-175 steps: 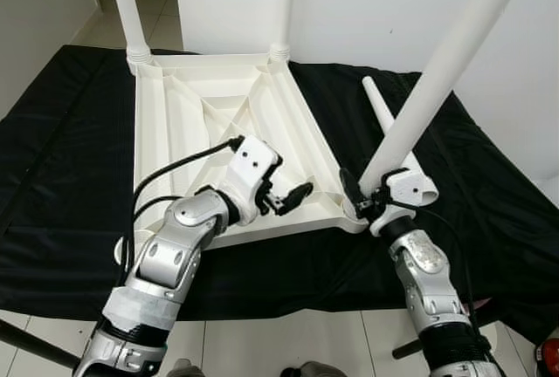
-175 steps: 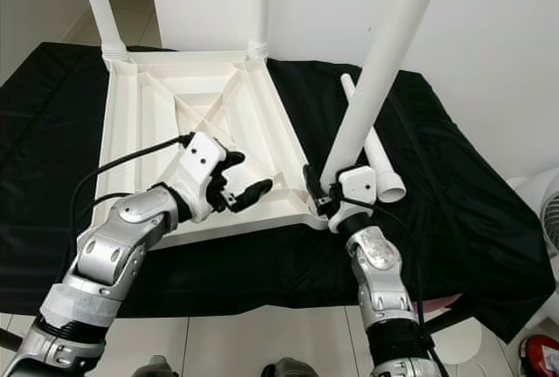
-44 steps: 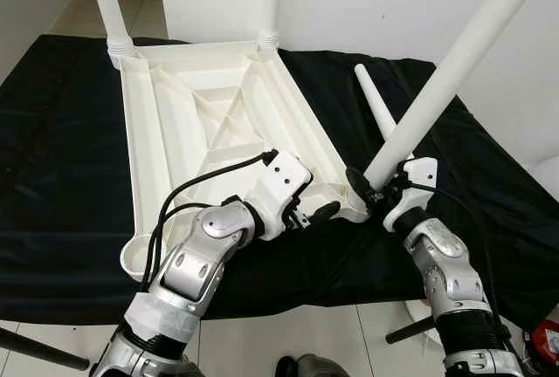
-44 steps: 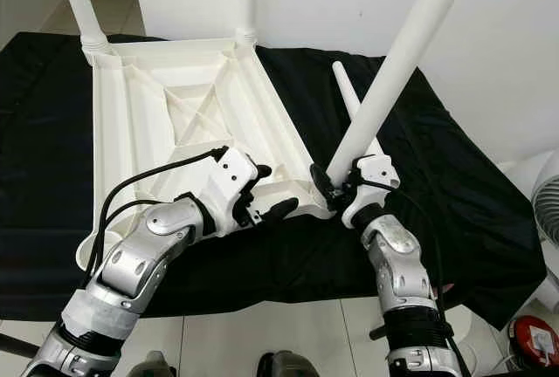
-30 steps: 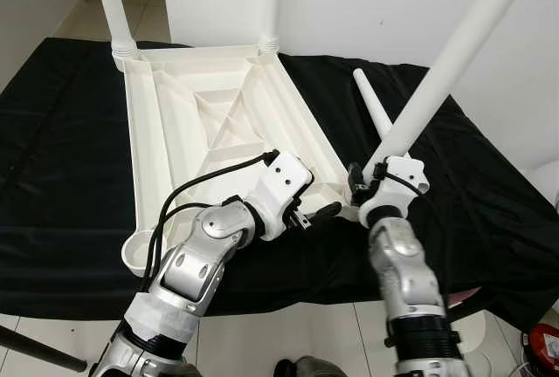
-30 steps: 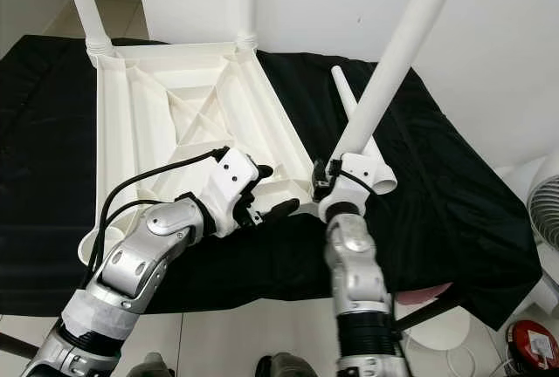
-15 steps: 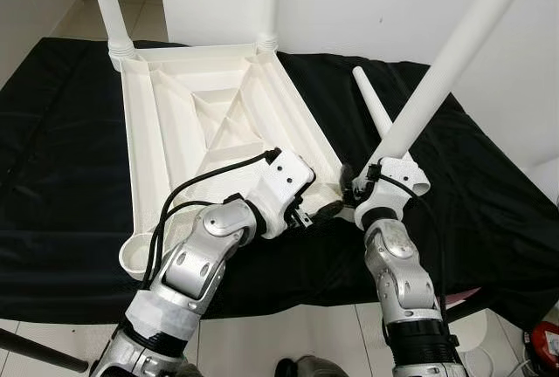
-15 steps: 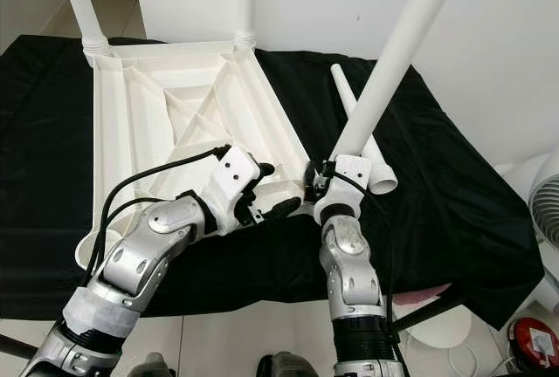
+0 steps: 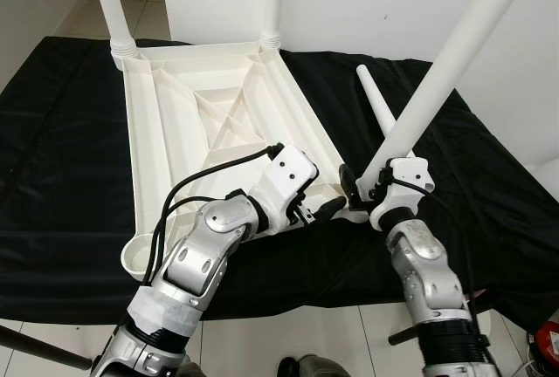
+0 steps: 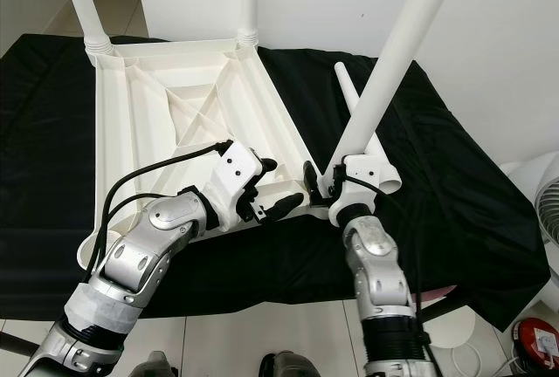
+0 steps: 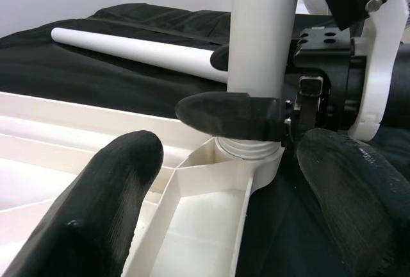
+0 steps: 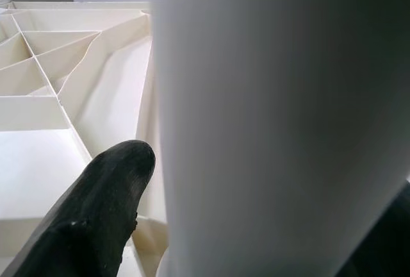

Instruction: Building children table

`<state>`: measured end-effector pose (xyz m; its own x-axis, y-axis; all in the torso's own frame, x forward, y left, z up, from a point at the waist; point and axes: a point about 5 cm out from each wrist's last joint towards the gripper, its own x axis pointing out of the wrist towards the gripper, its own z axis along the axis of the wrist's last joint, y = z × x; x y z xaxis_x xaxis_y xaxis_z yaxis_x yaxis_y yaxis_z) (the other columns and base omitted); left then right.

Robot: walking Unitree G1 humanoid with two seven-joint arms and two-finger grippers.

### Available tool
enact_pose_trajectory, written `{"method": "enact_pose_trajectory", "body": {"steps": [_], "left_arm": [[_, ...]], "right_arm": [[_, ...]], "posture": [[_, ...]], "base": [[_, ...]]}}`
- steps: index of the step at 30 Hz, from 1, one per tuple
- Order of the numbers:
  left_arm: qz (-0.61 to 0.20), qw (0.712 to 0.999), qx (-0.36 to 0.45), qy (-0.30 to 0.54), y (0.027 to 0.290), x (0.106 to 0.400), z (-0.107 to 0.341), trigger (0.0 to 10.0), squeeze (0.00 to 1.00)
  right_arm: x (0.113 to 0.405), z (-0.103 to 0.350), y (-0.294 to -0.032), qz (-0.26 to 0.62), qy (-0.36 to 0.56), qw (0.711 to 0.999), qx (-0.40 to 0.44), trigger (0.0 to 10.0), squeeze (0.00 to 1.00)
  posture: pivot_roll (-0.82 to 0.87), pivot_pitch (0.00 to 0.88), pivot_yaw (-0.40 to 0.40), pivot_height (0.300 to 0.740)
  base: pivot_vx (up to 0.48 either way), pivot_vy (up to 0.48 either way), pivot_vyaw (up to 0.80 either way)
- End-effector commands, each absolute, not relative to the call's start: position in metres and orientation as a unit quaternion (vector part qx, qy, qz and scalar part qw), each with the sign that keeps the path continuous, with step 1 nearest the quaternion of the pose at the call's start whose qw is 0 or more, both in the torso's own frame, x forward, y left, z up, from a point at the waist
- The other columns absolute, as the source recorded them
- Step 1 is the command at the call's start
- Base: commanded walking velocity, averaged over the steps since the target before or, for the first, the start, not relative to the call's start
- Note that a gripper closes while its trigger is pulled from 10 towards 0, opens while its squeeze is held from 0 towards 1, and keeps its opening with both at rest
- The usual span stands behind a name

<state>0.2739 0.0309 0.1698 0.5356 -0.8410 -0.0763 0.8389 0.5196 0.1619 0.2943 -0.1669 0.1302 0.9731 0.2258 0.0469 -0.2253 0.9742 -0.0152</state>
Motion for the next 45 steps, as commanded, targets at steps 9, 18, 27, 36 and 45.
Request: {"method": "enact_pose_trajectory", "body": {"steps": [9,18,27,36,45], "left_arm": [[-0.467,0.879,0.098,-0.009,0.032,0.279,0.172,10.0,0.0],[-0.465,0.88,0.099,-0.014,0.03,0.28,0.175,10.0,0.0],[-0.461,0.882,0.099,-0.014,0.031,0.28,0.175,10.0,0.0],[-0.461,0.882,0.101,-0.013,0.033,0.28,0.175,10.0,0.0],[-0.463,0.881,0.099,-0.012,0.032,0.279,0.174,10.0,0.0]], "right_arm": [[0.3,0.133,-0.17,0.251,-0.029,0.966,-0.048,10.0,0.0],[0.311,0.12,-0.167,0.327,0.016,0.94,-0.095,4.7,0.0],[0.311,0.105,-0.176,0.343,0.054,0.933,-0.092,0.0,0.0],[0.307,0.1,-0.173,0.33,0.054,0.94,-0.064,10.0,0.0],[0.309,0.098,-0.157,0.25,0.068,0.966,-0.023,10.0,0.0]], "posture": [[0.08,0.001,-0.063,0.74],[0.09,0.001,-0.068,0.74],[0.09,0.005,-0.071,0.74],[0.09,0.014,-0.065,0.74],[0.09,0.021,-0.067,0.74]], "base": [[0.0,0.0,0.0],[0.0,0.0,0.0],[0.0,0.0,0.0],[0.0,0.0,0.0],[0.0,0.0,0.0]]}}
